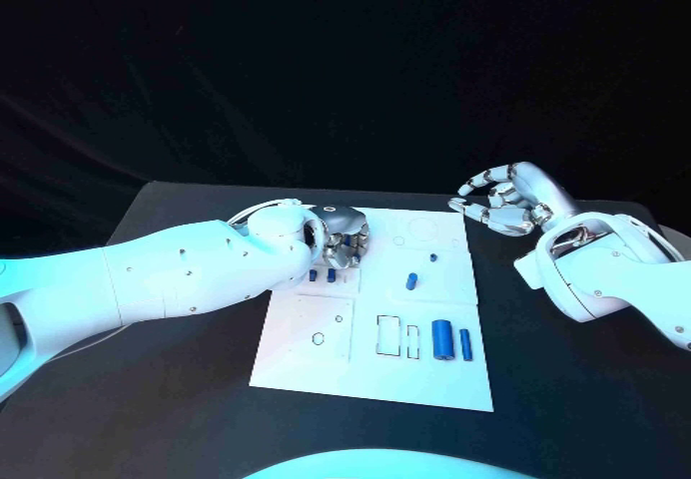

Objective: Assemble the parts on the task board

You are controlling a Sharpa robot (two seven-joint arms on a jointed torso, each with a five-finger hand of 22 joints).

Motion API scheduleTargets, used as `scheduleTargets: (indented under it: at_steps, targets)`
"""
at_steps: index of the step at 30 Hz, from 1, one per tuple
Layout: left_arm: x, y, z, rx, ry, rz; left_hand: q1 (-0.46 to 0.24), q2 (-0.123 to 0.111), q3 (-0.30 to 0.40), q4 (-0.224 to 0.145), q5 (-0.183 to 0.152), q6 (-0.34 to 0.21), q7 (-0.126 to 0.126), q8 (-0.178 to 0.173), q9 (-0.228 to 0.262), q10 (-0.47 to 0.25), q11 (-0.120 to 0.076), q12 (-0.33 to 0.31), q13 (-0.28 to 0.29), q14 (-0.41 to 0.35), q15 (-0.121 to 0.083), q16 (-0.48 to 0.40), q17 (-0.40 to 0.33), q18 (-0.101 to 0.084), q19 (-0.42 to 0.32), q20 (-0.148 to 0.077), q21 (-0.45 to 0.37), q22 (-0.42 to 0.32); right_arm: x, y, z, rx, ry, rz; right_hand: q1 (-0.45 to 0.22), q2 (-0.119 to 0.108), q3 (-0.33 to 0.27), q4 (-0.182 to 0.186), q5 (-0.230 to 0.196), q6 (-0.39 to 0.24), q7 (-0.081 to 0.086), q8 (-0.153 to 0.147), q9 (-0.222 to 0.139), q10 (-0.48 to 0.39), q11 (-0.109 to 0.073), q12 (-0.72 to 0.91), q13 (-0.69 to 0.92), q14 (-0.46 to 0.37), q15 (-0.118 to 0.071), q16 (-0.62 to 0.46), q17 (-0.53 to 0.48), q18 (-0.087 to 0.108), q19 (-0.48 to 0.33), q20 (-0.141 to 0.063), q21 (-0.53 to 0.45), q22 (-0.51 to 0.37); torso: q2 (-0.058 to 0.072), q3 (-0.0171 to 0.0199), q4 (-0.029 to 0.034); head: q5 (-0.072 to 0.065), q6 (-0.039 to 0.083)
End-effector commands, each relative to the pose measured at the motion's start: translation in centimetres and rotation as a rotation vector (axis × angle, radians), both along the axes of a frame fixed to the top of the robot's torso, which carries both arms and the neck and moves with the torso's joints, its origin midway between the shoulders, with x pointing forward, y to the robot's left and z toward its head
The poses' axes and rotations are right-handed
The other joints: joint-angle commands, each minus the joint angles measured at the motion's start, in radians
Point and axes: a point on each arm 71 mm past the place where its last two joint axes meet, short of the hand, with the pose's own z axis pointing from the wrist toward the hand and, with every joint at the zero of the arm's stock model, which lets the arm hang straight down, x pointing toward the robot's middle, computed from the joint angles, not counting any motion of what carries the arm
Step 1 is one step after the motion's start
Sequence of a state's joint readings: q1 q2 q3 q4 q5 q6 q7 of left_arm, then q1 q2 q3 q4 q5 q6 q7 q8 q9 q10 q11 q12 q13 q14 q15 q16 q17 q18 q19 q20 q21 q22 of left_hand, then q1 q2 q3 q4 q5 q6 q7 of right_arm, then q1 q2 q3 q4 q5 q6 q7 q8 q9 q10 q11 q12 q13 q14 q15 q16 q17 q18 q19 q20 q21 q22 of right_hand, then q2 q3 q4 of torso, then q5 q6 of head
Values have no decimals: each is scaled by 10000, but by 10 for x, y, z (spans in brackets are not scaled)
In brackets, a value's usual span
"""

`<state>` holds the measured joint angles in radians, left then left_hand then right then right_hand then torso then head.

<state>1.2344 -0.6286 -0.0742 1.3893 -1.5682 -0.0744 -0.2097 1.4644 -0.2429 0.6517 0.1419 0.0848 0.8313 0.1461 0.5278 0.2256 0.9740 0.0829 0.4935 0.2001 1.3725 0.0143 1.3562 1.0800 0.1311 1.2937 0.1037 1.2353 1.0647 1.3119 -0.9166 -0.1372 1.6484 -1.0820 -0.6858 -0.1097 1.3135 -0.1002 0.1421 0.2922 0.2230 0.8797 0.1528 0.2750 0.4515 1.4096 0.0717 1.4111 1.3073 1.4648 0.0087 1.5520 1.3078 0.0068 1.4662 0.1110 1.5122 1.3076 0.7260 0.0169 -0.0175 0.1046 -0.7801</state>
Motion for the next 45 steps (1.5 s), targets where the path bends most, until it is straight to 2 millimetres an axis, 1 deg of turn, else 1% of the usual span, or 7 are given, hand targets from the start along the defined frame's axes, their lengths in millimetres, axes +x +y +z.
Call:
scheduleTargets:
  at_steps: [1,14,20,26,33,36,45]
  targets:
    - [-3,0,-10,103,419,18,32,114,117,-60,-33,127,13,-59,-19,135,-16,-74,-40,32,-55,54,1,-200,33,-42,88,40,-1,2,0,-116,-33,183,-3,63,-7,-22,67,-48,-10,38,10,8,-12,-17,830,896,-90,-57,1946,101,668,-47,-21,2227,1,6,7,5,-9]
    - [-5,-1,-5,-856,76,-151,-24,148,435,-491,-34,623,-15,-342,-70,713,-52,-568,-313,89,-97,151,-78,-246,139,-98,295,304,-1,2,0,-109,-54,189,1,67,-2,-22,77,-39,-13,47,13,37,-14,11,862,901,-91,-50,1967,98,675,-48,-10,2234,-2,-2,0,14,25]
    - [-7,3,2,-1504,-141,-46,-154,95,460,-535,-37,687,7,-464,-92,807,-26,-761,-396,98,-80,172,-105,-250,140,-88,317,331,-1,2,0,-95,-56,169,1,67,-2,-22,77,-39,-13,47,13,37,-14,11,862,901,-91,-50,1967,98,675,-48,-10,2234,-4,6,-2,-6,91]
    - [-9,9,11,-2008,-413,72,-202,61,455,-548,-35,720,8,-497,-96,859,-25,-810,-416,108,-76,183,-106,-257,162,-83,344,371,-1,1,0,-93,-57,146,1,67,-2,-22,77,-39,-13,47,13,37,-14,11,862,901,-91,-50,1967,98,675,-48,-10,2234,-2,12,-6,-28,110]
    - [-15,21,23,-2258,-378,224,-311,-13,431,-542,-39,768,6,-556,-102,923,-24,-897,-447,125,-74,195,-117,-261,181,-77,362,396,-1,0,0,-96,-50,121,1,67,-2,-22,77,-39,-13,47,13,37,-14,11,862,901,-91,-50,1967,98,675,-48,-10,2234,-18,7,37,-43,107]
    - [-18,29,25,-2213,-225,357,-354,-35,422,-537,-44,794,-3,-580,-103,959,-30,-935,-460,122,-77,190,-150,-265,193,-75,374,416,-1,-1,0,-97,-48,113,1,67,-2,-22,77,-39,-13,47,13,37,-14,11,862,901,-91,-50,1967,98,675,-48,-10,2234,-23,16,30,-21,120]
    - [-17,58,22,-1671,480,927,-403,-87,411,-545,-50,806,-16,-643,-112,990,-38,-1022,-488,119,-81,190,-172,-271,202,-78,387,446,-1,-1,0,-104,-41,93,1,67,-2,-22,77,-39,-13,47,13,37,-14,11,862,901,-91,-50,1967,98,675,-48,-10,2234,-12,-5,18,-5,109]
